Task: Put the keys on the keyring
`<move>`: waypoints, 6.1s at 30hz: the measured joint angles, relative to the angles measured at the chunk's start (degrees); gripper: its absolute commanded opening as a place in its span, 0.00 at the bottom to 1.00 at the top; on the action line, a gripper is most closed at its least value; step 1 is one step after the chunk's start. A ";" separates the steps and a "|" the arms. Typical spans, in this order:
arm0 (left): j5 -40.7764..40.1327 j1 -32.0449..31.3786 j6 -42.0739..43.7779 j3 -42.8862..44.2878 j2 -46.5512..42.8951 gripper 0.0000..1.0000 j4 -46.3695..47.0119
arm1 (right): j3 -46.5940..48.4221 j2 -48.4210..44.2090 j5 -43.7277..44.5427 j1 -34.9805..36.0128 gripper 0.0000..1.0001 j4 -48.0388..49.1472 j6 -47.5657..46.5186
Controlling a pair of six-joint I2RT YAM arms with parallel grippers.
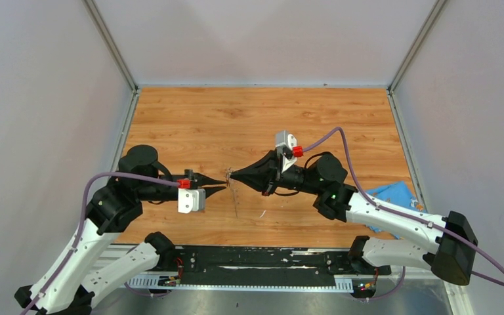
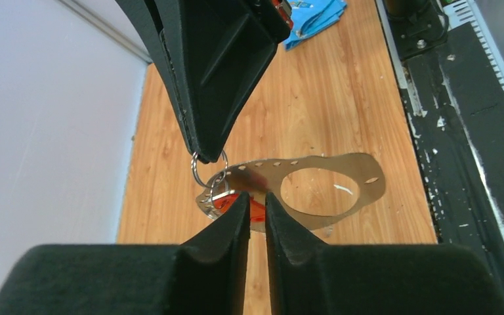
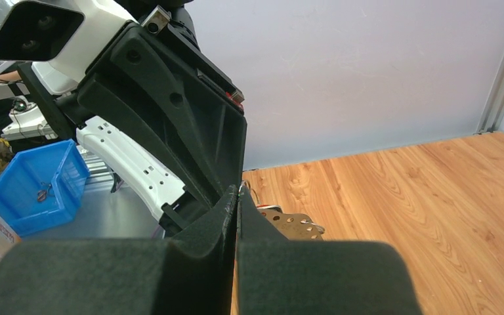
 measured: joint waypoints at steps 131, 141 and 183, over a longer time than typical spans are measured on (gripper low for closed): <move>-4.31 0.00 -13.53 11.65 13.99 0.00 -11.30 | 48.46 19.54 -7.61 -0.74 0.41 -79.21 -38.05; -5.77 -0.09 -13.49 12.28 14.71 0.00 -12.74 | 49.20 19.87 -7.43 -0.79 0.31 -82.14 -40.09; -5.38 -1.14 -12.41 12.81 9.07 0.43 -12.83 | 8.46 -0.35 -4.17 -2.01 0.00 -30.75 -15.08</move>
